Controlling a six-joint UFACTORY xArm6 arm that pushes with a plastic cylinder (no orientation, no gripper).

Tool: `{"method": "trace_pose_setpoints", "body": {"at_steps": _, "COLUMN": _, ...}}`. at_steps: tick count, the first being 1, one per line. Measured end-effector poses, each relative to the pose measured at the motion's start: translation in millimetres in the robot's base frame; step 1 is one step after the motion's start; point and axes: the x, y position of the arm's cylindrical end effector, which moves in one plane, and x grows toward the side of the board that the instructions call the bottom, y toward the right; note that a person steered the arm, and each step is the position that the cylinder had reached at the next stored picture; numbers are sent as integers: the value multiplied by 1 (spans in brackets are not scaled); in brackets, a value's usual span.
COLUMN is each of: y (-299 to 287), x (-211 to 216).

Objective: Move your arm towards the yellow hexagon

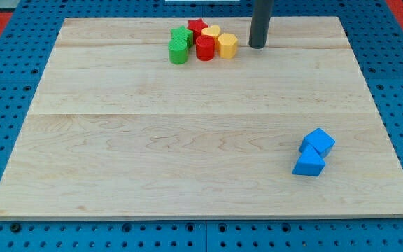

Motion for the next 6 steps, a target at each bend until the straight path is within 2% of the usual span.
{"method": "trace_pose_setpoints", "body": {"at_steps": 3, "y": -11, "x": 4}}
{"method": "trace_pose_setpoints", "body": {"at_steps": 6, "y": -21, "x": 35}}
